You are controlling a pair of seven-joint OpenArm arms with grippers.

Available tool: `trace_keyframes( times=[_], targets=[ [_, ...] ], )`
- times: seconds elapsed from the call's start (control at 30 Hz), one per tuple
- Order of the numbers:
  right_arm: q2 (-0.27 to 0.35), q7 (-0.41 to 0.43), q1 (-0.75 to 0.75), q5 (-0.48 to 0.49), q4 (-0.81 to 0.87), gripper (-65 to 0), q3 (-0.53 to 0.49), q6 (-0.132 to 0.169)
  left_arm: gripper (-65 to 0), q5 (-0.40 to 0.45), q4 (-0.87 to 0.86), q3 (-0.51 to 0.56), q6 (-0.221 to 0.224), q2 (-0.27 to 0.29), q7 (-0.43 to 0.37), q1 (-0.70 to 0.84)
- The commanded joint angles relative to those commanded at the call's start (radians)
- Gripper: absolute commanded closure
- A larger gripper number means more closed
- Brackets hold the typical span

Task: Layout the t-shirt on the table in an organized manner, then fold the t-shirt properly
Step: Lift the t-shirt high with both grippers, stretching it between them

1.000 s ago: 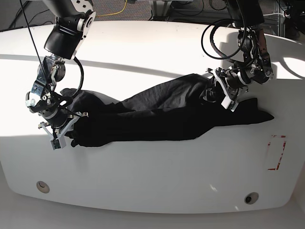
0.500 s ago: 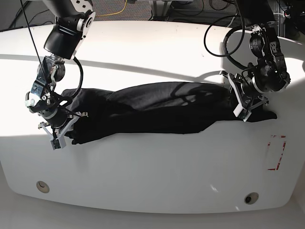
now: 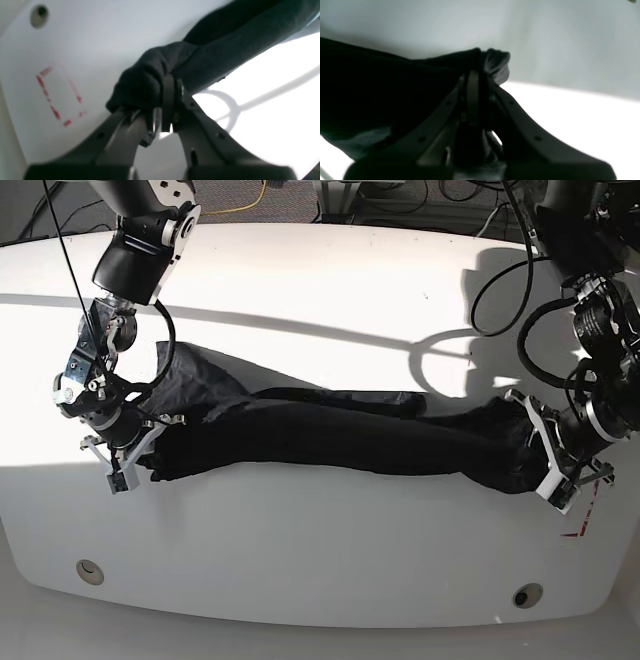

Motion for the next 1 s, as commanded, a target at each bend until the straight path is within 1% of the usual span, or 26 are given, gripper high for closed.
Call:
trace_keyframes(
  times=[0.13, 0.23, 0.37, 0.53, 0.6, 0.7, 0.8, 1.0],
  targets=[
    [0.003, 0.000, 0.018, 0.000, 0.000, 0.0, 0.000, 0.000, -0.4, -0.009, -0.005, -0.031, 0.000, 0.002, 0.000, -0.110],
    [0.008, -0.005, 0.060, 0.000, -0.006, 0.0, -0.002, 0.000, -0.4, -0.006, -0.017, -0.032, 0.000, 0.005, 0.000, -0.187],
    [0.009, -0.043, 0.132, -0.002, -0.023, 0.0, -0.002, 0.000, -0.4, 0.044, -0.040, -0.029, 0.000, 0.014, 0.000, -0.288],
    [0.011, -0.072, 0.259, -0.002, -0.066, 0.0, -0.003, 0.000, -0.4, 0.126, -0.132, -0.032, 0.000, 0.091, 0.000, -0.416],
    [0.011, -0.075, 0.311, -0.002, -0.081, 0.0, -0.008, 0.000, -0.4, 0.137, -0.158, -0.032, 0.000, 0.109, 0.000, -0.468],
    [0.032, -0.075, 0.394, -0.002, -0.098, 0.0, -0.072, 0.000, -0.4, 0.141, -0.189, -0.035, 0.000, 0.135, -0.001, -0.557],
    [0.049, -0.075, 0.479, -0.002, -0.100, 0.0, -0.149, 0.000, -0.4, 0.141, -0.218, -0.034, 0.000, 0.144, -0.039, -0.629],
    [0.055, -0.087, 0.626, -0.002, -0.100, 0.0, -0.199, 0.000, -0.4, 0.141, -0.313, -0.029, 0.000, 0.143, -0.076, -0.813]
  ],
)
